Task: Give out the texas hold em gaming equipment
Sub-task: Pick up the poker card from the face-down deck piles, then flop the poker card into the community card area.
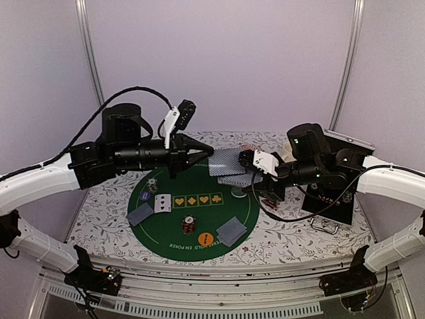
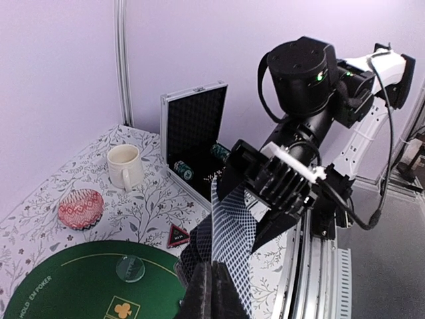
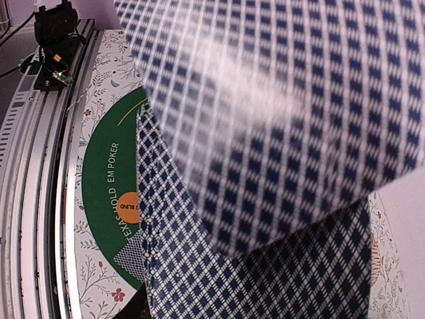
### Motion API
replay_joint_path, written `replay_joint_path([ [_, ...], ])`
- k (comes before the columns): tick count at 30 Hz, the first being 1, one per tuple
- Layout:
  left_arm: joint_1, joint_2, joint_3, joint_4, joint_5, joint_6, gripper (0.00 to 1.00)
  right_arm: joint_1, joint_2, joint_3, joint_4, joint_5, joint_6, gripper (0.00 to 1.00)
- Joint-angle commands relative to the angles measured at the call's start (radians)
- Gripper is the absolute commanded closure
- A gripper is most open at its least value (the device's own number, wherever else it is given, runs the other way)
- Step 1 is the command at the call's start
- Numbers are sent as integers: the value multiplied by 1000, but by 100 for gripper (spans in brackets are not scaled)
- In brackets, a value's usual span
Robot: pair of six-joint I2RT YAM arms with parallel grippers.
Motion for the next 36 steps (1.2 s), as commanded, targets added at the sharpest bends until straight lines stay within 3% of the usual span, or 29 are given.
replay_joint_path([
  [1, -6, -61, -10, 6, -15, 23, 100, -5, -5, 4, 16, 3, -7, 57],
  [6, 20, -149, 0, -24, -100, 58, 100, -5, -5, 2, 14, 5, -7, 57],
  [9, 53, -176, 22, -107, -320, 122, 100, -4, -11, 2, 14, 2, -7, 57],
  [13, 62, -95, 65, -260, -684, 226, 100, -4, -12, 2, 14, -5, -7, 57],
  [19, 61, 99, 42, -309, -954, 344, 100, -4, -16, 8, 4, -6, -4, 57],
  [29, 47, 448, 32, -232, -1133, 444, 100, -5, -27, 10, -15, -12, -1, 57],
  [36, 29, 633, 37, -198, -1140, 456, 100, -5, -33, 12, -18, -12, -2, 57],
])
